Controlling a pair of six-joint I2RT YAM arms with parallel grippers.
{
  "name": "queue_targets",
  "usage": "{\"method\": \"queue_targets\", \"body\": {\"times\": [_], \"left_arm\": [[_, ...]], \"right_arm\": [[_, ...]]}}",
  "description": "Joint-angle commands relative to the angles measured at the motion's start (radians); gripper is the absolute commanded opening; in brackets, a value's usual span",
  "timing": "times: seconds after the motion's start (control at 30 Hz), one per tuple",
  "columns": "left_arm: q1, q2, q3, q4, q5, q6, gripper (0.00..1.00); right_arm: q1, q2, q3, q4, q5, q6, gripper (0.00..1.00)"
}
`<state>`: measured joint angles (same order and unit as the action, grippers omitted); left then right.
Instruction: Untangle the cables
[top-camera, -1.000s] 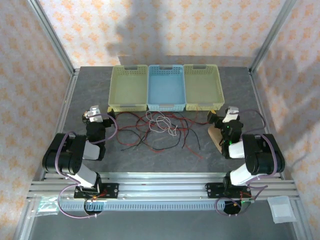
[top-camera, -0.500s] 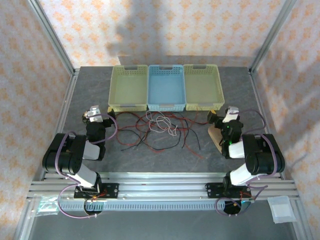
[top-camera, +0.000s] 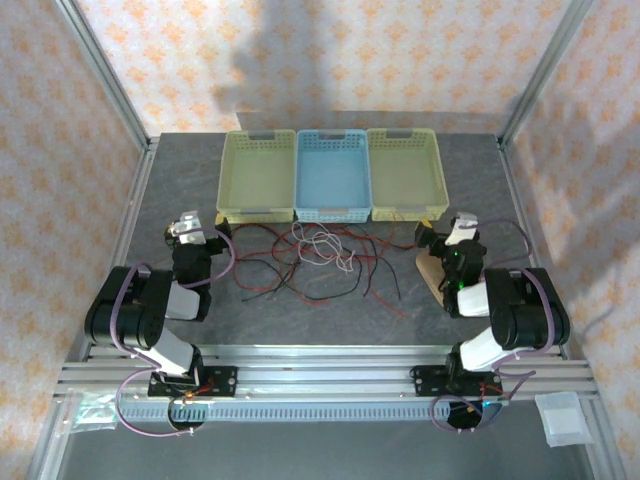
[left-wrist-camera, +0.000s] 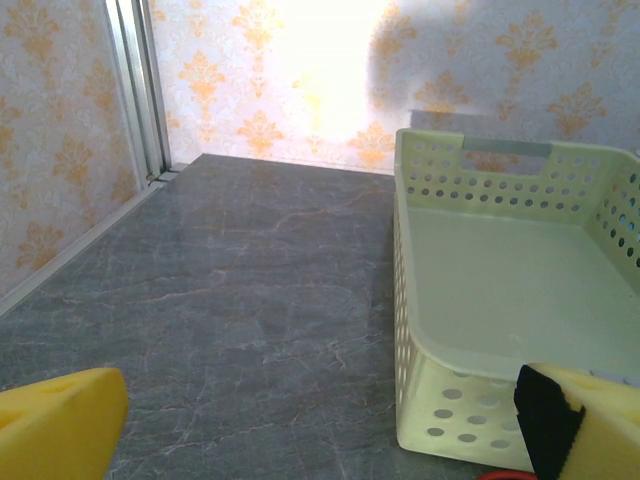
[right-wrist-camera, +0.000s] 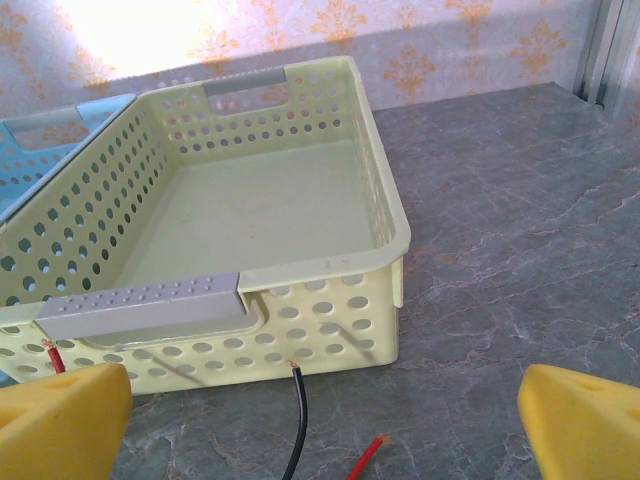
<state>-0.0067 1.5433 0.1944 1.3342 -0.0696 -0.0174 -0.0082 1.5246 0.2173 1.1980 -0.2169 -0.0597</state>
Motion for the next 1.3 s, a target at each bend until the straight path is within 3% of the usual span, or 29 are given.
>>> {"method": "queue_targets", "body": {"times": [0.0, 0.17, 0.3, 0.47, 0.57, 0.67, 0.8, 0.93, 1.13, 1.27], "left_arm": [[-0.016, -0.082, -0.047, 0.054, -0.021, 0.017, 1.0], [-0.041, -0.33, -0.006, -0.263, -0.084, -0.022, 0.99], [-0.066, -0.468, 0.047, -0.487, -0.2, -0.091, 1.0], [-0.065, -0.553, 0.203, -0.911, -0.422, -0.304, 0.99], [-0.063, -0.551, 0.301, -1.161, -0.522, -0.445, 0.99], [-0.062, -0.534, 0.39, -1.368, -0.542, -0.601, 1.0], [-0.061, -0.53, 0.44, -1.448, -0.412, -0.623, 1.0], [-0.079, -0.537, 0.455, -1.468, -0.27, -0.627, 0.99], [-0.266, -0.495, 0.52, -1.545, -0.322, -0.64, 0.99], [-0.408, -0.463, 0.546, -1.552, -0.348, -0.668, 0.99]], "right_arm": [[0.001, -0.04, 0.009, 0.016, 0.014, -0.01, 1.0], [0.014, -0.183, 0.053, -0.173, 0.05, -0.008, 1.0], [0.021, -0.306, 0.087, -0.29, 0.076, 0.047, 1.0], [0.02, -0.405, 0.198, -0.499, 0.013, 0.148, 1.0], [0.019, -0.448, 0.25, -0.645, 0.126, 0.317, 1.0], [0.016, -0.476, 0.311, -0.828, 0.204, 0.449, 1.0], [0.01, -0.49, 0.397, -1.029, 0.275, 0.569, 1.0], [0.007, -0.483, 0.43, -1.074, 0.163, 0.546, 1.0], [0.008, -0.408, 0.526, -1.198, 0.059, 0.51, 1.0], [0.057, -0.406, 0.533, -1.214, 0.083, 0.493, 1.0]]}}
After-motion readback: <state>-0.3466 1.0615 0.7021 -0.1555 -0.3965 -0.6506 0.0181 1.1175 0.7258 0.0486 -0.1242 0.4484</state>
